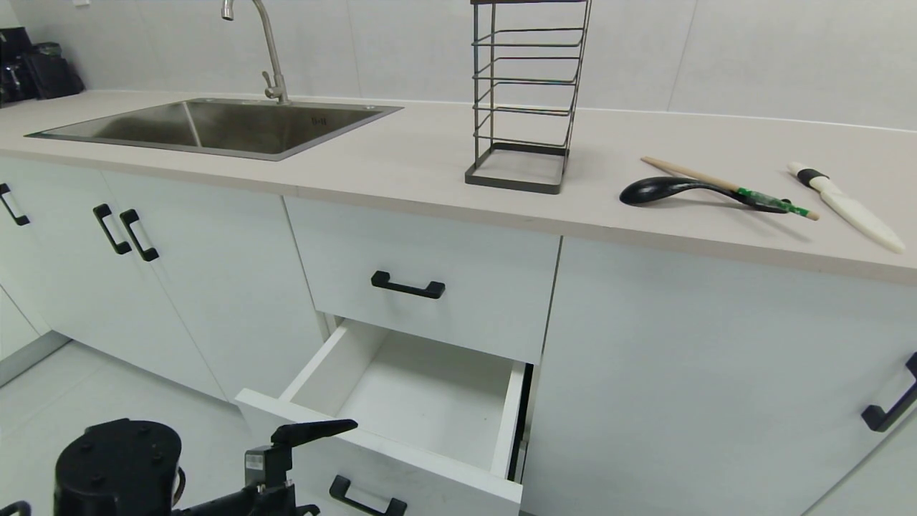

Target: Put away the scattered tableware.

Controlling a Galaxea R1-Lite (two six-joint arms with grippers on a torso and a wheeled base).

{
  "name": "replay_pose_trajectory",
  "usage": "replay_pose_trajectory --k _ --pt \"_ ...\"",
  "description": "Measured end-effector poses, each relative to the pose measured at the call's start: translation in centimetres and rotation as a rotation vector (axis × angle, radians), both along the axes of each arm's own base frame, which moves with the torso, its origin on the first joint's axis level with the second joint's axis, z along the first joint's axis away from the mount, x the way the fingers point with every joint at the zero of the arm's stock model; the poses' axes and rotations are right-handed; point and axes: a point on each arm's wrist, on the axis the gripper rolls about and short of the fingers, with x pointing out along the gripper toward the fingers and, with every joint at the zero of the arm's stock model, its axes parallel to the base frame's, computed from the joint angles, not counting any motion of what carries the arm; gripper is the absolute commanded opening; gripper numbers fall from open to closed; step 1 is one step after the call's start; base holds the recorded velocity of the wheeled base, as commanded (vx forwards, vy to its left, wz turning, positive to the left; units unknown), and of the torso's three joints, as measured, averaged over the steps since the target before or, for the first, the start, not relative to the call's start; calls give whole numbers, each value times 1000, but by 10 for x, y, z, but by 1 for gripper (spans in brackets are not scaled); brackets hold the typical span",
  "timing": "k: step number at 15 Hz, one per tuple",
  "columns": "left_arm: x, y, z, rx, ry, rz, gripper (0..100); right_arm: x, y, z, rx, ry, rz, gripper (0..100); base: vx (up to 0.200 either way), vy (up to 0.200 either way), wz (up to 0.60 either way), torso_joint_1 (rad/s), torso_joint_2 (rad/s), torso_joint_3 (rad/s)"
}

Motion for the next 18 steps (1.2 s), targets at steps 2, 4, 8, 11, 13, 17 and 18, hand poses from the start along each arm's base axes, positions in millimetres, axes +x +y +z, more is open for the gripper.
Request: replay_pose_trajectory --k 2,4,8,11,13,17,18 --pt "4 -1 -5 28 17 2 100 0 0 0 0 0 0 0 0 0 0 0 0 0" --pt "17 -10 -12 66 27 -8 100 0 0 0 0 0 0 0 0 0 0 0 0 0" --pt "53 -38 -34 140 21 -48 100 0 0 0 0 0 0 0 0 0 0 0 0 0" --pt "57 -44 -53 192 59 -76 100 0 0 0 0 0 0 0 0 0 0 0 0 0" --pt "53 -45 -57 206 74 -87 100 0 0 0 0 0 0 0 0 0 0 0 0 0" --pt "38 -37 -55 222 95 -102 100 0 0 0 0 0 0 0 0 0 0 0 0 0" --pt "34 -34 -52 218 92 -101 100 0 0 0 0 0 0 0 0 0 0 0 0 0"
